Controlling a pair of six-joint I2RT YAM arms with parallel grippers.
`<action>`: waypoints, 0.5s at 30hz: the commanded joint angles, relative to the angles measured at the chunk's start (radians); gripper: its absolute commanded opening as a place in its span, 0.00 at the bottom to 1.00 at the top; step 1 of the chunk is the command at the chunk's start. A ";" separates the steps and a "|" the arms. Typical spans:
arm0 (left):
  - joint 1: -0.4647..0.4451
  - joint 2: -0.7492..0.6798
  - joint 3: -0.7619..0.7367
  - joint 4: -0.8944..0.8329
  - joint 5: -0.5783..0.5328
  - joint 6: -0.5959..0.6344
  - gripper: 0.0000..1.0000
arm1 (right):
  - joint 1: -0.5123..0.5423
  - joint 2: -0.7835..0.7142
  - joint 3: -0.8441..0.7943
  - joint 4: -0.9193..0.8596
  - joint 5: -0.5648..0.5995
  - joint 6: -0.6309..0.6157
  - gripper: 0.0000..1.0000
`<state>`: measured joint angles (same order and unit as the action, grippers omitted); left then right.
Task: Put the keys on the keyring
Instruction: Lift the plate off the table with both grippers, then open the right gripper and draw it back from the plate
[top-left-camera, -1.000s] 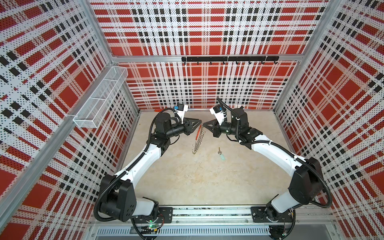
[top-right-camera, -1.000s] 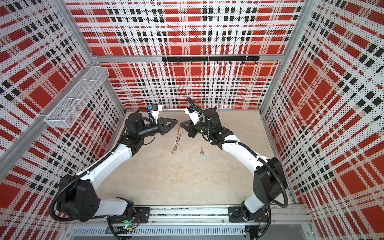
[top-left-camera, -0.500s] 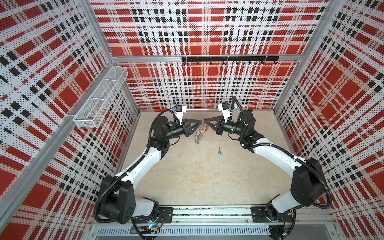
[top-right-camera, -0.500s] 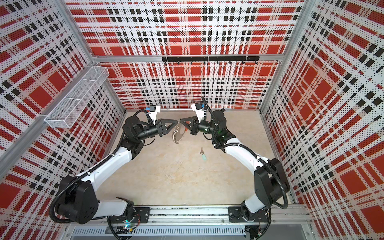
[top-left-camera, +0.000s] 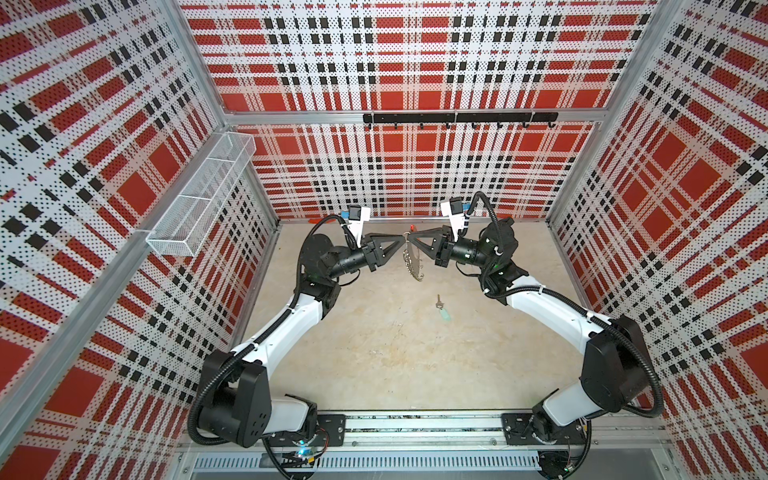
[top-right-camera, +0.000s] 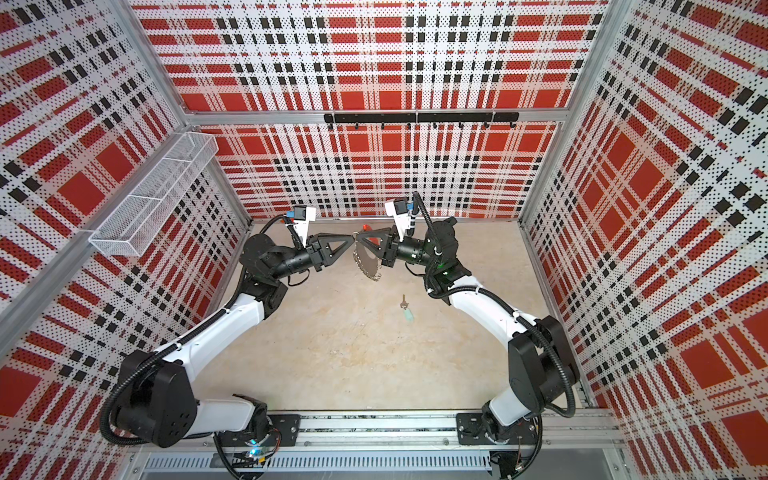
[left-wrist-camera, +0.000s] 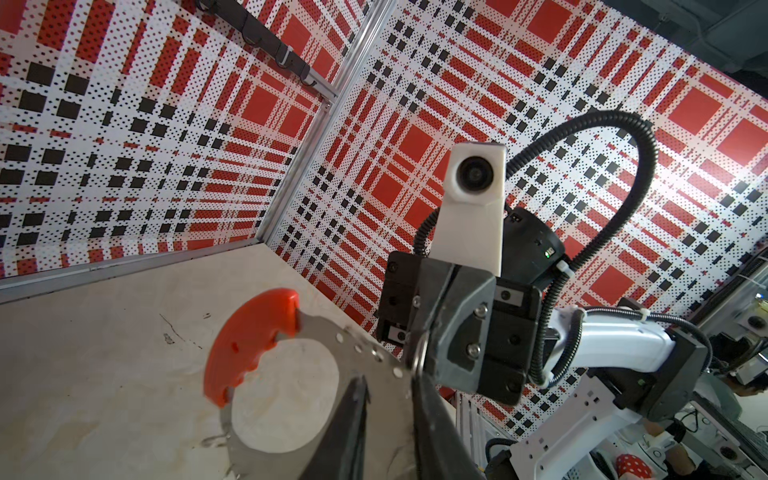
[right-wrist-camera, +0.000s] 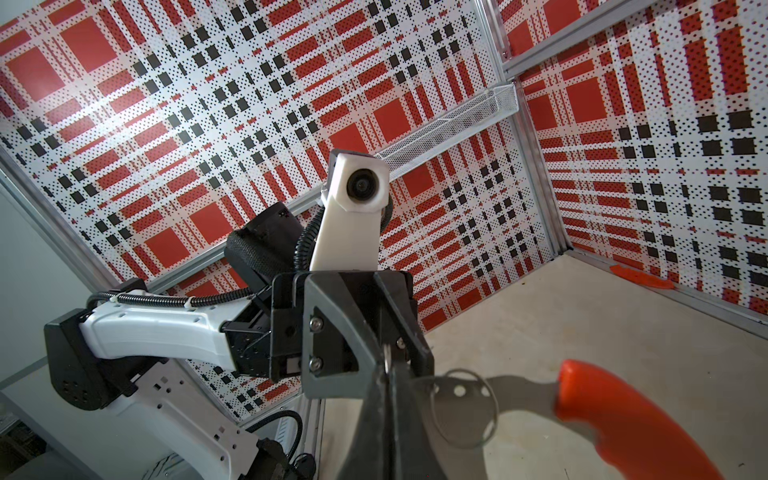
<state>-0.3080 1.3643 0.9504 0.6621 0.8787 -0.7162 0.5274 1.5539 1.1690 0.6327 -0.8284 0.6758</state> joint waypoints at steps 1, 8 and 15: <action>0.001 0.010 -0.005 0.062 0.018 -0.026 0.21 | 0.003 0.017 0.019 0.074 -0.043 0.029 0.00; -0.009 0.020 0.006 0.081 0.023 -0.035 0.17 | 0.006 0.029 0.020 0.080 -0.055 0.036 0.00; -0.017 0.022 -0.002 0.085 0.018 -0.030 0.00 | 0.007 0.010 0.012 0.073 -0.029 0.032 0.00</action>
<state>-0.3157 1.3800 0.9504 0.7250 0.8936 -0.7456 0.5259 1.5784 1.1690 0.6582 -0.8528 0.7136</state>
